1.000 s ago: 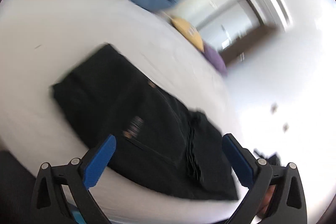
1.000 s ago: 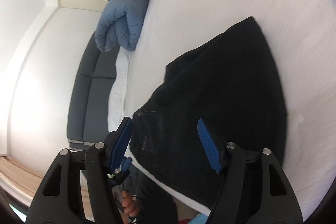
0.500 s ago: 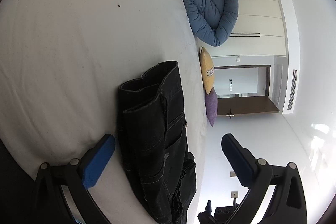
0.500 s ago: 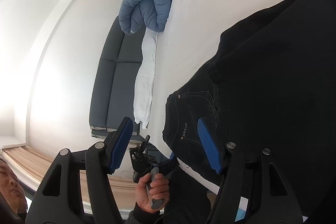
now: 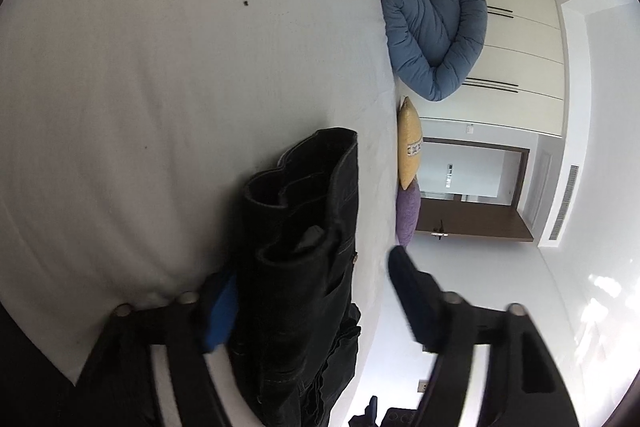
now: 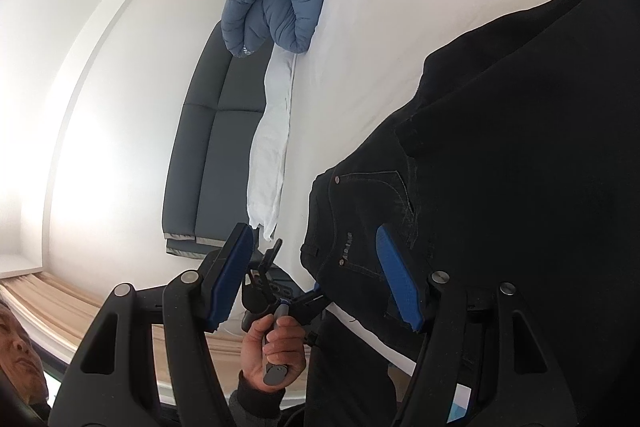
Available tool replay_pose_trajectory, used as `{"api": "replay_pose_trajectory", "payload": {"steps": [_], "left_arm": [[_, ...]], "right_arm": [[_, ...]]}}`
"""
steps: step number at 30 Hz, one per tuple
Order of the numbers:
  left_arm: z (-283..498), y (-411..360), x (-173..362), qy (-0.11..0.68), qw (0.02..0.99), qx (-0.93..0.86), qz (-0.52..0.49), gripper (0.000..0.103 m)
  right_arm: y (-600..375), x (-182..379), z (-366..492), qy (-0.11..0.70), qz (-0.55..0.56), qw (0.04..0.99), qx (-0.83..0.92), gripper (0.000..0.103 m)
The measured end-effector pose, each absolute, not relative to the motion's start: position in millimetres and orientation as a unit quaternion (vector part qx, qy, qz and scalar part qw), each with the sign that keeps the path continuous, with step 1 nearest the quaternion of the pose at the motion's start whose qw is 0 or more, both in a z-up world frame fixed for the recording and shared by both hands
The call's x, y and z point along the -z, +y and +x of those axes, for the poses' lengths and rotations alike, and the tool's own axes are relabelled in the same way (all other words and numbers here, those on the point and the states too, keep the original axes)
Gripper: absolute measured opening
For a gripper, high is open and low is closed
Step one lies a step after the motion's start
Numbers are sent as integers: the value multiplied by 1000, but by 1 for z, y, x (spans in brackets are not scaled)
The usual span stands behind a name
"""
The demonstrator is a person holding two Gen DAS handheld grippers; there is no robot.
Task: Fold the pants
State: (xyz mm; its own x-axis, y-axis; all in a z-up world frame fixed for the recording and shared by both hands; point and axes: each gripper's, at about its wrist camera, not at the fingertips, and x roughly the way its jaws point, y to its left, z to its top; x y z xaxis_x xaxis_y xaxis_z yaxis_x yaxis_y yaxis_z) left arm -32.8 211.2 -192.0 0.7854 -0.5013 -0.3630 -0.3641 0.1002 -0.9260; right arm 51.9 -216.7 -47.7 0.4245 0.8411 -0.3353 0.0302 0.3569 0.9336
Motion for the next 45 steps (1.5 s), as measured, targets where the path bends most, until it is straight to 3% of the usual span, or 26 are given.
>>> {"api": "replay_pose_trajectory", "payload": {"steps": [1, 2, 7, 20, 23, 30, 37, 40, 41, 42, 45], "left_arm": [[-30, 210, 195, 335, 661, 47, -670, 39], [-29, 209, 197, 340, 658, 42, -670, 31], [-28, 205, 189, 346, 671, 40, -654, 19], [-29, 191, 149, 327, 732, 55, -595, 17], [-27, 186, 138, 326, 747, 64, -576, 17], [-14, 164, 102, 323, 787, 88, -518, 17], [0, 111, 48, 325, 835, 134, -423, 17], [1, 67, 22, 334, 859, 170, -350, 17], [1, 50, 16, 338, 864, 184, -325, 17], [-1, 33, 12, 343, 867, 197, -302, 17], [-6, -23, 10, 363, 870, 236, -234, 17]], "right_arm": [[-216, 47, 52, 454, 478, 694, -289, 64], [-216, 45, 51, 457, 472, 697, -286, 64], [-215, 43, 55, 468, 456, 702, -284, 64], [-143, 81, 118, 553, 412, 648, -325, 64], [-125, 113, 129, 632, 361, 627, -278, 60], [-130, 130, 132, 624, 382, 628, -264, 42], [-127, 128, 121, 589, 378, 662, -270, 42], [-141, 111, 120, 568, 399, 672, -259, 57], [-152, 101, 118, 546, 415, 680, -258, 77], [-165, 91, 117, 523, 432, 688, -258, 88], [-204, 63, 116, 489, 464, 686, -274, 90]]}}
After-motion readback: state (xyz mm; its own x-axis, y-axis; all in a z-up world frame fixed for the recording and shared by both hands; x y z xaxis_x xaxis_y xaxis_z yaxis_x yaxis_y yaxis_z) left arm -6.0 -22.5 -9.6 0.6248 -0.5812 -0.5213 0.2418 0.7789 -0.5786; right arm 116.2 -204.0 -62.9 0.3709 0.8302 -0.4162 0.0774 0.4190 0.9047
